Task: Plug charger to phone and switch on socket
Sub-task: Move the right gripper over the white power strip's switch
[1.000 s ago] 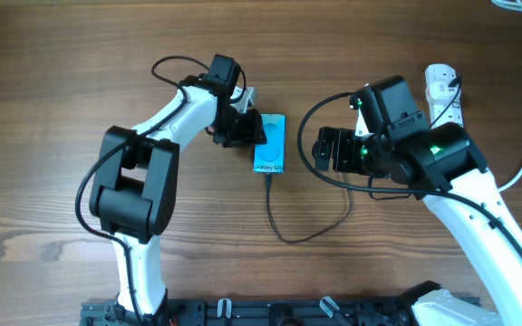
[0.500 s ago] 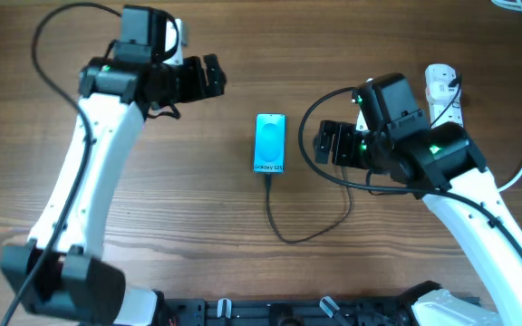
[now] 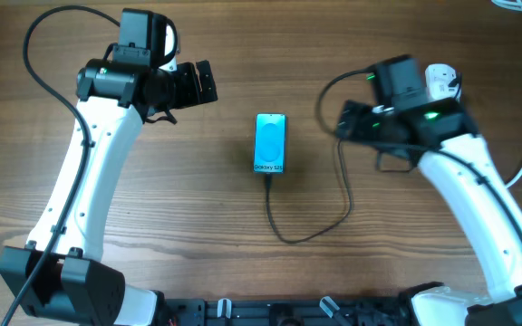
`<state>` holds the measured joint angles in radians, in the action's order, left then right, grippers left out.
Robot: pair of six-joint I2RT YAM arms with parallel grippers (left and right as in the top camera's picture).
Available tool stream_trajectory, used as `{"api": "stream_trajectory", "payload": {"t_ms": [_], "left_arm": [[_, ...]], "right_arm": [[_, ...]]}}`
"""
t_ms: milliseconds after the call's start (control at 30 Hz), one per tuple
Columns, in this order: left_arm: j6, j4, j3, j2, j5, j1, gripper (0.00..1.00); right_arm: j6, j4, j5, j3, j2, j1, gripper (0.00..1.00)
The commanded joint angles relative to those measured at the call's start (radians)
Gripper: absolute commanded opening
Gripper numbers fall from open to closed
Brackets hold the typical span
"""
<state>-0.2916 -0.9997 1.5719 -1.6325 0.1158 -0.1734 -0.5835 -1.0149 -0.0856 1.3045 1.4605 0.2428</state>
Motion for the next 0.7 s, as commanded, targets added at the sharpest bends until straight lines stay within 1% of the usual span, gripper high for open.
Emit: {"api": "stream_trajectory", "payload": {"t_ms": [0,100,167,233,367,533,667], "left_arm": [[-0.008,-0.001,0.001,-0.005,-0.017,0.003,1.00],[-0.008,-0.001,0.001,-0.005,-0.017,0.003,1.00],[-0.008,-0.001,0.001,-0.005,-0.017,0.003,1.00],[-0.008,-0.001,0.001,-0.005,-0.017,0.003,1.00],[-0.008,-0.001,0.001,-0.005,-0.017,0.003,1.00],[-0.008,-0.001,0.001,-0.005,-0.017,0.003,1.00],[-0.008,-0.001,0.001,-0.005,-0.017,0.003,1.00]], "right_arm": [[-0.034,0.005,-0.071,0.018,-0.004,-0.206,1.00],[-0.035,0.056,-0.071,0.018,-0.003,-0.402,1.00],[-0.035,0.113,-0.072,0.018,-0.002,-0.502,0.99],[-0.038,0.171,-0.072,0.018,0.009,-0.565,1.00],[-0.048,0.273,-0.117,0.018,0.084,-0.631,1.00],[-0.043,0.341,-0.116,0.018,0.220,-0.657,1.00],[0.090,0.396,-0.047,0.021,0.305,-0.657,1.00]]}}
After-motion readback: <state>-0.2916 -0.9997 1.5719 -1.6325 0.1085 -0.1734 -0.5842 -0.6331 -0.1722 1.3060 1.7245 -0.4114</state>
